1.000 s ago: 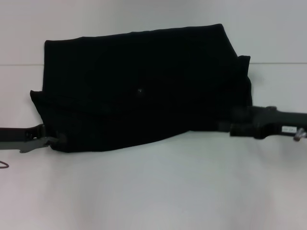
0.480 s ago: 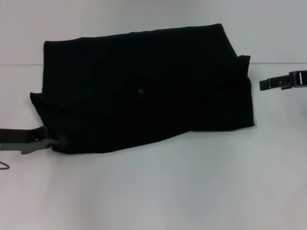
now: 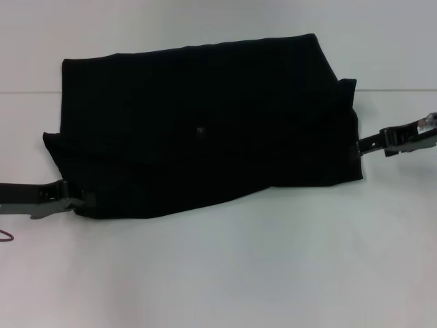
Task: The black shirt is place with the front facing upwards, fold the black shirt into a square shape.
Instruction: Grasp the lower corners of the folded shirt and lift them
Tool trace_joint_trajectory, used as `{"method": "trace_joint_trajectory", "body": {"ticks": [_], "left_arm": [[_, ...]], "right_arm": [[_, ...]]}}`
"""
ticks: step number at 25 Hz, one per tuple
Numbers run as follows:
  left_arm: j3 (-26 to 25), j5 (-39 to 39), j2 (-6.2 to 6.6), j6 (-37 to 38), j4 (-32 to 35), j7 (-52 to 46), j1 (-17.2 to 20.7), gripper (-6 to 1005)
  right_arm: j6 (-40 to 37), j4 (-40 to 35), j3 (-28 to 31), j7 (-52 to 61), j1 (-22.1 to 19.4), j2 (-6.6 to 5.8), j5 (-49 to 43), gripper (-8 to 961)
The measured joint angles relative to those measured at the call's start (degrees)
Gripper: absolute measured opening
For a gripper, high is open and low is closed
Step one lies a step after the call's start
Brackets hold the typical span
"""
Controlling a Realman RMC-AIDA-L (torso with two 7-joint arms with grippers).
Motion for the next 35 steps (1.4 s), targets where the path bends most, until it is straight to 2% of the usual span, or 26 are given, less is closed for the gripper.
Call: {"method": "trace_joint_trajectory", "body": {"ticks": [6, 12, 17, 30, 35], "left_arm": [[-0.15, -0.05, 0.06, 0.85, 0.50, 0.04, 0.00, 41], [-0.23, -0.10, 0.08, 1.03, 0.60, 0.06, 0.00, 47], [-0.23, -0.08, 0.08, 1.06, 0.65, 0.15, 0.00, 53], [-0.05, -0.36, 0.09, 1.10, 0.69, 0.22, -0.12, 67], [-0.12, -0.51, 0.09, 1.10, 0.69, 0.23, -0.25, 72]], "right_arm": [[3.04, 2.71, -0.05, -0.52, 0.03, 1.00, 0.16, 900], [4.98, 2.83, -0.17, -2.12, 0.26, 3.05, 0.19, 899], [6.44, 3.65, -0.23, -2.65, 0.60, 3.99, 0.09, 898], [10.46, 5.72, -0.32, -4.36, 0.82, 4.06, 0.15, 894], [11.18, 5.90, -0.31, -5.50, 0.86, 4.81, 0.12, 886]]}}
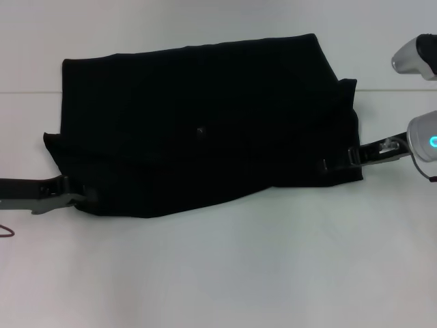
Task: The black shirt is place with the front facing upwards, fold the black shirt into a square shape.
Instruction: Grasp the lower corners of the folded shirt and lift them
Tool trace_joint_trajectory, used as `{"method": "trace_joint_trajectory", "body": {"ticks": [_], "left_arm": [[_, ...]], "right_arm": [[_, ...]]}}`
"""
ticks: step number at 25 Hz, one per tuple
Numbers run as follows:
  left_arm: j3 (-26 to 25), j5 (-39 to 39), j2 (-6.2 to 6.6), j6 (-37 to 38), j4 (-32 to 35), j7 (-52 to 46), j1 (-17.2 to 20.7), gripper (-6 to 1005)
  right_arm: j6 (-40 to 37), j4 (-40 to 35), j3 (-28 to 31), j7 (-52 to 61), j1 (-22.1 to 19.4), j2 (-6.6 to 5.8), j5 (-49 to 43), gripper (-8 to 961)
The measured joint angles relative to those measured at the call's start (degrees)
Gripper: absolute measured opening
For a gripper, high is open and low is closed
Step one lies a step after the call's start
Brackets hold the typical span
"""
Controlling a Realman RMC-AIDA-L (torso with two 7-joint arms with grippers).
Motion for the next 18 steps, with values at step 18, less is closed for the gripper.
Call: {"method": "trace_joint_trajectory", "body": {"ticks": [18], "left_arm": [[0.18, 0.25, 0.09, 0.01, 0.00, 0.09, -0.54, 92]], "right_arm": [[1.25, -0.02, -0.09, -0.76, -0.37, 0.61, -0.01, 668]]}}
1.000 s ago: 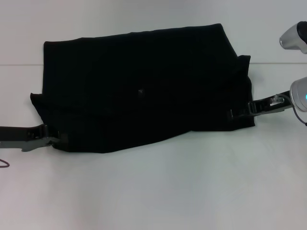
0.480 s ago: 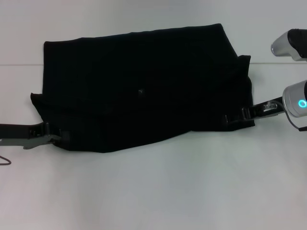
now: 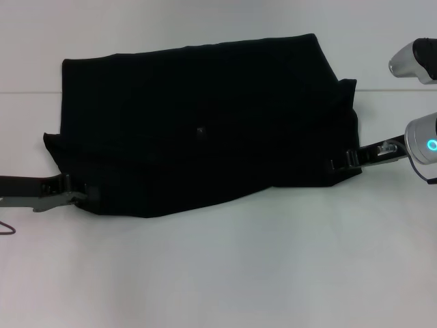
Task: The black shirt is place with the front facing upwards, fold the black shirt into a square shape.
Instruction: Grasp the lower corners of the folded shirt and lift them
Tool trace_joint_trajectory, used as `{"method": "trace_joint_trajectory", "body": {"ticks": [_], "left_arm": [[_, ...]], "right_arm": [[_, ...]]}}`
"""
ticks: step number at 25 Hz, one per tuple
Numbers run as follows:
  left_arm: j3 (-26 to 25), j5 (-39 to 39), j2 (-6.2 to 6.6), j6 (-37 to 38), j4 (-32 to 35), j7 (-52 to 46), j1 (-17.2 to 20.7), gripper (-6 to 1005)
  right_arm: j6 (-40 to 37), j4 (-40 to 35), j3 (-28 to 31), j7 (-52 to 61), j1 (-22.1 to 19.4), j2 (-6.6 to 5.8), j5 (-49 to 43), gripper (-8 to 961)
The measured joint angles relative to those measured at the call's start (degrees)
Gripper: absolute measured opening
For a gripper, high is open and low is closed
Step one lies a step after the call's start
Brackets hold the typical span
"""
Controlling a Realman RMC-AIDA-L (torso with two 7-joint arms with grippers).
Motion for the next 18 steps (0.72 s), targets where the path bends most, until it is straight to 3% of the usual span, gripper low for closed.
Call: {"method": "trace_joint_trajectory", "body": {"ticks": [2, 12, 16, 18], "left_arm": [[-0.01, 0.00, 0.00, 0.10, 0.00, 0.00, 0.00, 94], [-0.49, -0.33, 0.67, 2.73, 0.64, 0.88, 0.19, 105], [-1.06, -0.35, 1.86, 7.80, 0.71, 1.65, 0.01, 109], [-1.16, -0.35, 2.39, 10.30, 0.79, 1.88, 0.00, 111]], "right_arm": [[-0.13, -0.05, 0.00, -0.01, 0.01, -0.01, 0.00, 628], [-6.51, -3.75, 0.58, -0.12, -0.73, -0.96, 0.74, 217], [-14.57, -7.00, 0.60, -0.23, -2.00, -2.53, 0.79, 31], [-18.71, -8.30, 0.58, -0.79, -3.07, -3.61, 0.90, 31]]}}
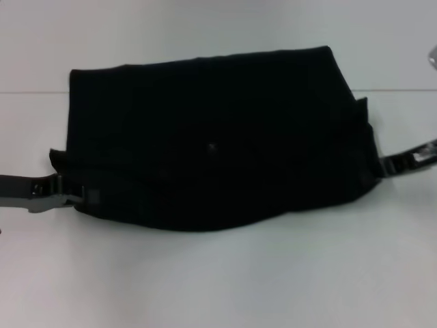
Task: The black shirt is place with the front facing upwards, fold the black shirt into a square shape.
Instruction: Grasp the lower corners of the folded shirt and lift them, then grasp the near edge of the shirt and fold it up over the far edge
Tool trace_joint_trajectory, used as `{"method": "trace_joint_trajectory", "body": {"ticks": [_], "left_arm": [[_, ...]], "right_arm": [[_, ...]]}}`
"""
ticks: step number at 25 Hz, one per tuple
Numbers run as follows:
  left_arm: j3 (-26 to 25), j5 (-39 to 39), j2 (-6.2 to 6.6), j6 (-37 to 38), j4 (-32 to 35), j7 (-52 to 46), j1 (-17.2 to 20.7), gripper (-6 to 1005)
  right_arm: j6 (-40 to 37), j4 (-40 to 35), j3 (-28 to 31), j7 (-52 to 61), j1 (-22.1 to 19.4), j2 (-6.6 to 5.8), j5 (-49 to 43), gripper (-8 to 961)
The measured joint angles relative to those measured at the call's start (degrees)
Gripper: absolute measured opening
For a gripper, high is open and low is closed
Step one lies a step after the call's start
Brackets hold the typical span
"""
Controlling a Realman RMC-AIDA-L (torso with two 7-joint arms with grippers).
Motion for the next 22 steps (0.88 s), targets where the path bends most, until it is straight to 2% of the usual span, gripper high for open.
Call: {"method": "trace_joint_trajectory", "body": {"ticks": [2, 4, 7, 11, 13, 15, 19, 22], "left_arm": [[0.02, 0.09, 0.45, 2.31, 0.08, 0.10, 0.00, 113], [0.42, 1.70, 1.70, 10.15, 0.97, 0.33, 0.27, 116], [0.33, 4.26, 2.41, 15.86, 1.77, 1.01, 0.59, 119], [0.27, 7.83, 2.74, 23.32, 2.45, 3.09, 1.11, 123], [0.50, 9.20, 2.54, 26.24, 2.77, 3.86, 1.28, 125], [0.71, 10.18, 2.28, 28.53, 2.83, 4.67, 1.46, 127], [0.03, 10.69, 2.15, 29.07, 2.77, 5.25, 1.46, 132], [-3.43, 10.41, 2.48, 27.32, 2.81, 4.45, 0.57, 135]], "right_arm": [[-4.71, -1.29, 0.02, -1.55, -1.38, -1.18, 0.36, 30], [-10.05, -2.15, 0.14, -3.61, -2.77, -2.51, 0.60, 28], [-17.43, -2.42, 0.21, -7.09, -5.36, -4.31, 0.60, 23], [-22.93, -2.38, 0.04, -10.67, -7.01, -4.63, 0.43, 22], [-27.71, -1.96, -0.26, -14.27, -7.97, -4.33, 0.21, 22], [-29.11, -1.79, -0.28, -15.21, -8.18, -4.17, 0.18, 22], [-28.93, -1.03, 1.01, -15.52, -8.25, -4.10, 0.51, 21], [-26.15, 0.41, 4.72, -13.52, -6.92, -4.42, 1.04, 21]]}}
